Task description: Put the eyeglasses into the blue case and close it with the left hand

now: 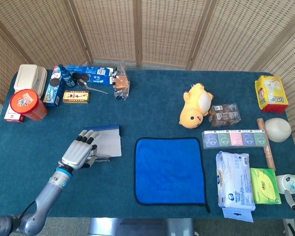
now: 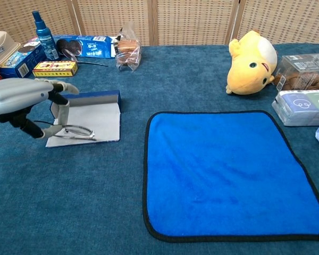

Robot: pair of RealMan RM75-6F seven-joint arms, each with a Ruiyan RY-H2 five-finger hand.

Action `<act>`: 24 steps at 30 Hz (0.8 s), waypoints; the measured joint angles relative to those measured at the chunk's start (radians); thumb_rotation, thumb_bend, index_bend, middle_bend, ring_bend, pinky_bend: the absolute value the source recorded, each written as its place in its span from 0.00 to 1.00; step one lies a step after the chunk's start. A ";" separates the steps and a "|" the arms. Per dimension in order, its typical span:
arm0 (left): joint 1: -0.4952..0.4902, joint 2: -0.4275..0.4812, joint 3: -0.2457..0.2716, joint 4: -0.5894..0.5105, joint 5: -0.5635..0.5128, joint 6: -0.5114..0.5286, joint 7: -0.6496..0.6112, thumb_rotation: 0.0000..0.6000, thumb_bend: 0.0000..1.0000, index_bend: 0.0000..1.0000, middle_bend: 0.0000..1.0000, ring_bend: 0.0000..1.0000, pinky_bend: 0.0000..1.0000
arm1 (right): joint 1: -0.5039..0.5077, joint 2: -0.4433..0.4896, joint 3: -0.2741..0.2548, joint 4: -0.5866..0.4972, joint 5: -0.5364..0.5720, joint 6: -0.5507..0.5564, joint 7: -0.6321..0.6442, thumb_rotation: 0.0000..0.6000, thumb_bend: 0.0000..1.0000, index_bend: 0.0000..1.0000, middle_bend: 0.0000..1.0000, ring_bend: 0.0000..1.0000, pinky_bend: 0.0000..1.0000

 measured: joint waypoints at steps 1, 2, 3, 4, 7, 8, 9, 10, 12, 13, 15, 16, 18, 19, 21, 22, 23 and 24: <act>-0.006 -0.003 -0.007 0.006 -0.008 -0.004 0.001 0.92 0.42 0.51 0.10 0.00 0.01 | -0.001 0.000 0.000 0.001 0.001 0.001 0.001 0.96 0.28 0.03 0.16 0.09 0.16; -0.014 -0.007 -0.018 0.015 -0.021 -0.010 0.002 0.92 0.42 0.50 0.10 0.00 0.01 | -0.001 0.000 0.001 0.002 0.001 0.001 0.003 0.96 0.28 0.03 0.16 0.09 0.16; -0.021 -0.011 -0.025 0.022 -0.030 -0.015 0.002 0.92 0.42 0.50 0.10 0.00 0.01 | -0.002 -0.001 0.001 0.003 0.001 0.002 0.004 0.95 0.28 0.03 0.16 0.09 0.16; -0.027 -0.016 -0.032 0.030 -0.039 -0.019 0.003 0.92 0.42 0.49 0.09 0.00 0.01 | -0.002 -0.001 0.001 0.004 0.002 0.002 0.005 0.95 0.28 0.03 0.16 0.09 0.16; -0.045 -0.034 -0.049 0.057 -0.060 -0.030 0.005 0.93 0.42 0.48 0.09 0.00 0.01 | -0.004 -0.002 0.001 0.007 0.004 0.002 0.008 0.96 0.28 0.03 0.16 0.09 0.16; -0.052 -0.042 -0.055 0.069 -0.071 -0.035 0.006 0.92 0.42 0.48 0.09 0.00 0.01 | -0.004 -0.002 0.001 0.008 0.005 0.003 0.009 0.96 0.28 0.03 0.16 0.09 0.16; -0.057 -0.048 -0.059 0.079 -0.081 -0.039 0.007 0.92 0.42 0.48 0.09 0.00 0.01 | -0.005 -0.002 0.001 0.009 0.005 0.003 0.010 0.96 0.28 0.03 0.16 0.09 0.16; -0.063 -0.054 -0.064 0.088 -0.090 -0.043 0.008 0.92 0.42 0.47 0.09 0.00 0.01 | -0.005 -0.002 0.001 0.010 0.006 0.003 0.010 0.96 0.28 0.03 0.16 0.09 0.16; -0.077 -0.069 -0.075 0.111 -0.110 -0.051 0.012 0.92 0.42 0.47 0.09 0.00 0.01 | -0.006 -0.002 0.002 0.011 0.006 0.003 0.011 0.96 0.28 0.03 0.16 0.09 0.17; -0.083 -0.075 -0.080 0.120 -0.118 -0.054 0.013 0.92 0.42 0.47 0.09 0.00 0.01 | -0.006 -0.001 0.002 0.010 0.006 0.003 0.012 0.96 0.28 0.03 0.16 0.09 0.17; -0.096 -0.088 -0.090 0.138 -0.133 -0.060 0.017 0.92 0.42 0.45 0.08 0.00 0.01 | -0.006 -0.001 0.002 0.010 0.006 0.004 0.011 0.96 0.28 0.03 0.16 0.09 0.17; -0.101 -0.092 -0.095 0.143 -0.137 -0.061 0.016 0.92 0.42 0.44 0.08 0.00 0.01 | -0.007 -0.001 0.002 0.010 0.006 0.004 0.011 0.96 0.28 0.03 0.16 0.09 0.16; -0.105 -0.095 -0.102 0.144 -0.139 -0.062 0.006 0.93 0.41 0.39 0.07 0.00 0.01 | -0.008 -0.001 0.002 0.010 0.007 0.005 0.012 0.96 0.28 0.03 0.16 0.09 0.16; -0.105 -0.095 -0.103 0.143 -0.137 -0.060 -0.001 0.92 0.41 0.34 0.07 0.00 0.01 | -0.009 -0.001 0.002 0.010 0.009 0.005 0.012 0.96 0.28 0.03 0.16 0.09 0.16; -0.103 -0.090 -0.101 0.132 -0.127 -0.055 -0.011 0.92 0.41 0.24 0.06 0.00 0.01 | -0.009 0.000 0.002 0.011 0.009 0.004 0.013 0.96 0.28 0.03 0.16 0.09 0.16; -0.101 -0.085 -0.098 0.124 -0.122 -0.053 -0.013 0.91 0.41 0.21 0.05 0.00 0.01 | -0.009 -0.001 0.002 0.012 0.009 0.004 0.013 0.96 0.28 0.03 0.16 0.09 0.16; -0.097 -0.077 -0.093 0.111 -0.115 -0.049 -0.017 0.90 0.41 0.18 0.05 0.00 0.01 | -0.008 -0.001 0.002 0.012 0.008 0.003 0.014 0.96 0.28 0.03 0.16 0.09 0.16; -0.093 -0.069 -0.087 0.099 -0.108 -0.045 -0.020 0.88 0.41 0.16 0.04 0.00 0.01 | -0.008 -0.002 0.002 0.012 0.008 0.002 0.014 0.95 0.28 0.03 0.16 0.09 0.16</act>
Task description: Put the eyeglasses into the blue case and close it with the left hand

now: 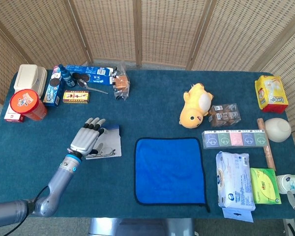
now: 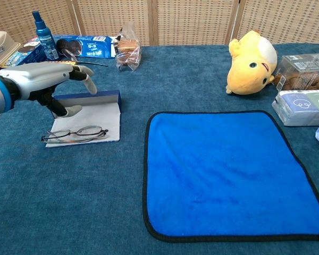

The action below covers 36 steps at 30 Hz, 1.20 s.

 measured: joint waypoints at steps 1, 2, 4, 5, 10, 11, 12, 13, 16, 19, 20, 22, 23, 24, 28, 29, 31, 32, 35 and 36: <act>0.005 0.008 0.007 -0.012 0.008 0.005 -0.003 0.88 0.41 0.15 0.04 0.00 0.01 | 0.001 0.000 0.000 0.000 -0.001 -0.002 0.000 0.96 0.28 0.03 0.16 0.09 0.16; 0.014 0.020 0.017 -0.030 0.018 0.013 -0.008 0.88 0.41 0.13 0.03 0.00 0.01 | 0.003 -0.001 0.000 0.001 -0.001 -0.003 -0.001 0.96 0.28 0.03 0.16 0.09 0.16; 0.030 0.038 0.034 -0.059 0.033 0.025 -0.017 0.87 0.41 0.10 0.02 0.00 0.00 | 0.006 -0.002 0.001 0.000 -0.004 -0.006 -0.002 0.96 0.28 0.03 0.16 0.09 0.16; 0.042 0.052 0.048 -0.078 0.045 0.034 -0.023 0.86 0.41 0.07 0.01 0.00 0.00 | 0.007 -0.003 0.001 0.000 -0.004 -0.007 -0.003 0.96 0.28 0.03 0.16 0.09 0.16; 0.085 0.080 0.113 -0.117 0.093 0.081 -0.016 0.84 0.40 0.00 0.00 0.00 0.00 | 0.014 -0.006 0.002 -0.003 -0.013 -0.011 -0.006 0.96 0.28 0.03 0.16 0.09 0.16; 0.096 0.076 0.126 -0.117 0.101 0.098 -0.003 0.84 0.40 0.00 0.00 0.00 0.00 | 0.014 -0.007 0.001 -0.003 -0.013 -0.011 -0.006 0.96 0.28 0.03 0.16 0.09 0.16; 0.103 0.071 0.133 -0.116 0.104 0.108 0.006 0.84 0.40 0.00 0.00 0.00 0.00 | 0.014 -0.007 0.001 -0.003 -0.013 -0.011 -0.006 0.96 0.28 0.03 0.16 0.09 0.16; 0.109 0.063 0.136 -0.113 0.106 0.114 0.013 0.84 0.40 0.00 0.00 0.00 0.00 | 0.014 -0.007 0.001 -0.003 -0.013 -0.011 -0.005 0.96 0.28 0.03 0.16 0.09 0.16; 0.115 0.036 0.141 -0.095 0.109 0.123 0.032 0.83 0.40 0.00 0.00 0.00 0.00 | 0.013 -0.006 0.002 -0.001 -0.012 -0.010 -0.002 0.96 0.28 0.03 0.16 0.09 0.17; 0.117 0.009 0.140 -0.071 0.111 0.138 0.056 0.83 0.39 0.00 0.00 0.00 0.00 | 0.012 -0.005 0.002 0.001 -0.010 -0.008 0.001 0.96 0.28 0.02 0.16 0.09 0.16; 0.117 -0.001 0.138 -0.062 0.111 0.143 0.064 0.84 0.39 0.00 0.00 0.00 0.00 | 0.012 -0.005 0.002 0.001 -0.010 -0.008 0.002 0.96 0.28 0.02 0.16 0.09 0.16; 0.116 -0.012 0.133 -0.054 0.106 0.144 0.077 0.84 0.39 0.00 0.00 0.00 0.00 | 0.011 -0.005 0.002 0.002 -0.010 -0.008 0.004 0.96 0.28 0.03 0.16 0.09 0.17; 0.113 -0.017 0.129 -0.051 0.098 0.142 0.087 0.83 0.38 0.00 0.00 0.00 0.00 | 0.011 -0.005 0.002 0.003 -0.009 -0.008 0.005 0.96 0.28 0.02 0.16 0.09 0.16; 0.110 -0.021 0.127 -0.049 0.093 0.139 0.095 0.83 0.38 0.00 0.00 0.00 0.00 | 0.011 -0.005 0.002 0.004 -0.009 -0.008 0.005 0.96 0.28 0.03 0.16 0.09 0.16; 0.093 -0.033 0.115 -0.039 0.072 0.123 0.132 0.82 0.38 0.00 0.00 0.00 0.00 | 0.008 -0.006 0.002 0.007 -0.006 -0.006 0.010 0.96 0.28 0.02 0.16 0.09 0.17; 0.087 -0.036 0.112 -0.037 0.063 0.118 0.144 0.82 0.38 0.00 0.00 0.00 0.00 | 0.007 -0.006 0.002 0.008 -0.005 -0.005 0.011 0.96 0.28 0.02 0.16 0.09 0.17; 0.079 -0.040 0.107 -0.032 0.052 0.112 0.160 0.82 0.38 0.00 0.00 0.00 0.00 | 0.006 -0.006 0.002 0.009 -0.004 -0.004 0.014 0.96 0.28 0.02 0.16 0.09 0.16; 0.074 -0.043 0.104 -0.027 0.046 0.109 0.170 0.82 0.38 0.00 0.00 0.00 0.00 | 0.006 -0.006 0.002 0.010 -0.004 -0.004 0.015 0.96 0.28 0.02 0.16 0.09 0.16; 0.061 -0.049 0.099 -0.013 0.025 0.097 0.194 0.83 0.38 0.00 0.00 0.00 0.00 | 0.005 -0.005 0.001 0.011 -0.004 -0.005 0.017 0.96 0.28 0.02 0.16 0.09 0.17; 0.057 -0.050 0.098 -0.008 0.019 0.093 0.201 0.83 0.38 0.00 0.00 0.00 0.00 | 0.005 -0.005 0.001 0.011 -0.004 -0.005 0.017 0.96 0.28 0.02 0.16 0.09 0.16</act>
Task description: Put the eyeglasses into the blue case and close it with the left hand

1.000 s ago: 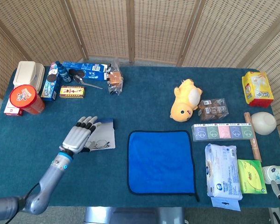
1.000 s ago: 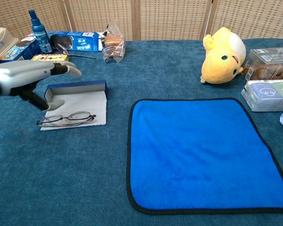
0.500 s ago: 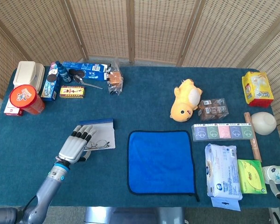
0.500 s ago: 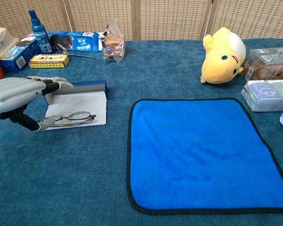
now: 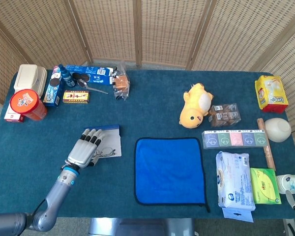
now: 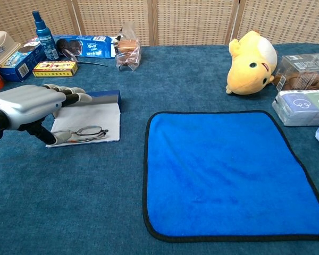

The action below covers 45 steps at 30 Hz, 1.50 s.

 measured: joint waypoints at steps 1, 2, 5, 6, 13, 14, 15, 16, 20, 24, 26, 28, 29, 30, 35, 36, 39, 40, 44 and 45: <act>-0.004 -0.001 -0.002 0.005 -0.006 -0.004 0.008 0.83 0.38 0.00 0.00 0.00 0.00 | 0.000 0.000 0.000 0.000 -0.001 0.000 0.000 0.96 0.28 0.02 0.16 0.09 0.16; -0.012 -0.004 -0.005 0.012 -0.017 -0.010 0.019 0.82 0.38 0.00 0.00 0.00 0.00 | 0.000 0.000 0.000 0.000 -0.001 0.001 0.000 0.96 0.28 0.02 0.16 0.09 0.16; -0.036 -0.015 -0.022 0.041 -0.043 -0.026 0.041 0.83 0.38 0.00 0.00 0.00 0.00 | -0.003 -0.001 -0.001 -0.001 0.000 0.004 0.000 0.96 0.28 0.02 0.16 0.09 0.16; -0.045 -0.019 -0.029 0.050 -0.051 -0.031 0.046 0.83 0.38 0.00 0.00 0.00 0.00 | -0.003 -0.001 -0.001 -0.001 0.000 0.004 0.000 0.96 0.28 0.02 0.16 0.09 0.16; -0.082 -0.033 -0.058 0.082 -0.084 -0.044 0.068 0.82 0.38 0.00 0.00 0.00 0.00 | -0.009 0.003 -0.001 -0.006 0.001 0.011 0.000 0.96 0.28 0.02 0.16 0.09 0.16; -0.087 -0.035 -0.062 0.087 -0.093 -0.047 0.072 0.82 0.38 0.00 0.00 0.00 0.00 | -0.010 0.003 -0.001 -0.007 0.001 0.012 0.001 0.96 0.28 0.02 0.16 0.09 0.16; -0.091 -0.036 -0.065 0.091 -0.099 -0.049 0.074 0.83 0.38 0.00 0.00 0.00 0.00 | -0.010 0.003 -0.001 -0.007 0.001 0.012 0.001 0.96 0.28 0.02 0.16 0.09 0.16; -0.095 -0.038 -0.067 0.095 -0.107 -0.051 0.075 0.83 0.38 0.00 0.00 0.00 0.00 | -0.011 0.004 -0.001 -0.008 0.001 0.012 0.001 0.96 0.28 0.02 0.16 0.09 0.16; -0.111 -0.048 -0.078 0.117 -0.135 -0.056 0.079 0.83 0.38 0.00 0.00 0.00 0.00 | -0.014 0.005 -0.001 -0.008 0.002 0.016 0.003 0.96 0.28 0.02 0.16 0.09 0.16; -0.123 -0.057 -0.085 0.135 -0.154 -0.060 0.079 0.83 0.38 0.00 0.00 0.00 0.00 | -0.016 0.006 -0.001 -0.009 0.003 0.016 0.002 0.96 0.28 0.02 0.16 0.09 0.17; -0.129 -0.060 -0.088 0.145 -0.160 -0.063 0.078 0.83 0.38 0.00 0.00 0.00 0.00 | -0.016 0.006 -0.001 -0.011 0.002 0.016 0.000 0.96 0.28 0.02 0.16 0.09 0.17; -0.135 -0.062 -0.092 0.155 -0.165 -0.065 0.077 0.82 0.38 0.00 0.00 0.00 0.00 | -0.016 0.007 -0.001 -0.012 0.003 0.016 -0.001 0.95 0.28 0.02 0.16 0.09 0.17; -0.139 -0.064 -0.094 0.161 -0.169 -0.068 0.075 0.81 0.38 0.00 0.00 0.00 0.00 | -0.017 0.007 -0.001 -0.012 0.003 0.016 -0.001 0.95 0.28 0.02 0.16 0.09 0.17; -0.142 -0.066 -0.097 0.167 -0.171 -0.069 0.073 0.82 0.38 0.00 0.00 0.00 0.00 | -0.017 0.007 -0.001 -0.013 0.003 0.016 -0.002 0.96 0.28 0.02 0.16 0.09 0.17; -0.164 -0.073 -0.110 0.196 -0.186 -0.081 0.069 0.82 0.38 0.00 0.00 0.00 0.00 | -0.017 0.009 0.000 -0.018 0.005 0.016 -0.007 0.96 0.28 0.02 0.16 0.09 0.17; -0.167 -0.073 -0.112 0.199 -0.188 -0.082 0.069 0.83 0.38 0.00 0.00 0.00 0.00 | -0.018 0.010 0.000 -0.018 0.005 0.016 -0.008 0.96 0.28 0.01 0.16 0.09 0.17; -0.179 -0.074 -0.118 0.211 -0.199 -0.088 0.070 0.84 0.38 0.00 0.00 0.00 0.00 | -0.019 0.012 0.001 -0.022 0.006 0.017 -0.011 0.96 0.28 0.01 0.16 0.09 0.17; -0.182 -0.074 -0.119 0.214 -0.202 -0.089 0.071 0.83 0.38 0.00 0.00 0.00 0.00 | -0.019 0.012 0.001 -0.022 0.006 0.016 -0.011 0.96 0.28 0.01 0.16 0.09 0.17; -0.188 -0.073 -0.126 0.214 -0.211 -0.094 0.059 0.83 0.38 0.00 0.00 0.00 0.00 | -0.020 0.011 0.001 -0.021 0.007 0.016 -0.011 0.96 0.28 0.01 0.16 0.09 0.17; -0.188 -0.072 -0.129 0.209 -0.212 -0.095 0.051 0.83 0.38 0.00 0.00 0.00 0.00 | -0.020 0.011 0.001 -0.021 0.007 0.016 -0.010 0.96 0.28 0.01 0.16 0.09 0.17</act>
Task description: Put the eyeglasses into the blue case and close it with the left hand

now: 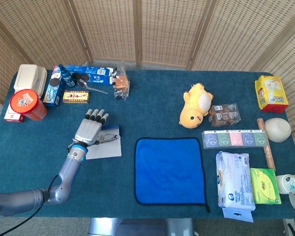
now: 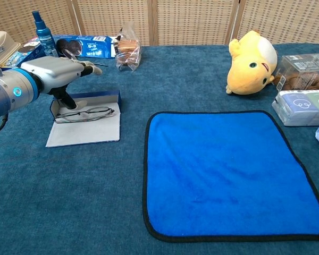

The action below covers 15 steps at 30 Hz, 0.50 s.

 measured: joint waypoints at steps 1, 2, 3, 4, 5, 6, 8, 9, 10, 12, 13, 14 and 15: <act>0.001 0.003 -0.001 -0.008 0.000 0.001 -0.007 0.83 0.38 0.00 0.00 0.00 0.00 | -0.001 0.000 0.000 0.001 0.002 0.000 0.002 0.96 0.28 0.01 0.16 0.09 0.17; 0.002 0.009 -0.001 -0.022 0.004 0.003 -0.012 0.83 0.38 0.00 0.00 0.00 0.00 | -0.001 -0.001 0.001 0.002 0.002 0.000 0.004 0.96 0.28 0.01 0.16 0.09 0.17; 0.004 0.016 0.003 -0.034 0.010 0.006 -0.014 0.82 0.38 0.00 0.00 0.00 0.00 | -0.001 -0.001 0.001 0.004 0.003 0.000 0.006 0.96 0.28 0.01 0.16 0.09 0.17; 0.006 0.022 0.008 -0.046 0.016 0.009 -0.014 0.82 0.38 0.00 0.00 0.00 0.00 | -0.001 -0.002 0.001 0.006 0.004 -0.001 0.008 0.96 0.28 0.01 0.16 0.09 0.17; 0.010 0.031 0.017 -0.061 0.021 0.012 -0.014 0.83 0.38 0.00 0.00 0.00 0.00 | -0.001 -0.002 0.001 0.007 0.004 -0.002 0.009 0.95 0.28 0.01 0.16 0.09 0.17; 0.013 0.037 0.023 -0.072 0.023 0.014 -0.015 0.83 0.38 0.00 0.00 0.00 0.00 | 0.000 -0.003 0.002 0.009 0.004 -0.003 0.010 0.96 0.28 0.01 0.16 0.09 0.17; 0.022 0.048 0.040 -0.095 0.023 0.020 -0.017 0.82 0.38 0.00 0.00 0.00 0.00 | 0.003 -0.005 0.002 0.011 0.002 -0.006 0.011 0.96 0.28 0.01 0.16 0.09 0.17; 0.027 0.052 0.047 -0.102 0.021 0.022 -0.018 0.82 0.38 0.00 0.00 0.00 0.00 | 0.004 -0.006 0.002 0.013 0.001 -0.008 0.012 0.96 0.28 0.01 0.16 0.09 0.17; 0.030 0.055 0.053 -0.107 0.019 0.025 -0.018 0.82 0.38 0.00 0.00 0.00 0.00 | 0.005 -0.007 0.002 0.014 0.001 -0.009 0.012 0.96 0.28 0.01 0.16 0.09 0.17; 0.033 0.056 0.066 -0.108 0.011 0.026 -0.013 0.82 0.38 0.00 0.00 0.00 0.00 | 0.007 -0.008 0.002 0.016 0.001 -0.012 0.013 0.96 0.28 0.01 0.16 0.09 0.17; 0.033 0.055 0.069 -0.105 0.007 0.025 -0.011 0.82 0.38 0.00 0.00 0.00 0.00 | 0.008 -0.009 0.002 0.016 0.000 -0.013 0.014 0.96 0.28 0.01 0.16 0.09 0.17; 0.032 0.051 0.071 -0.099 0.002 0.024 -0.008 0.83 0.38 0.00 0.00 0.00 0.00 | 0.008 -0.009 0.002 0.016 -0.001 -0.012 0.014 0.96 0.28 0.01 0.16 0.09 0.17; 0.031 0.047 0.072 -0.093 -0.001 0.023 -0.006 0.83 0.38 0.00 0.00 0.00 0.00 | 0.008 -0.009 0.002 0.016 -0.002 -0.011 0.014 0.96 0.28 0.01 0.16 0.09 0.17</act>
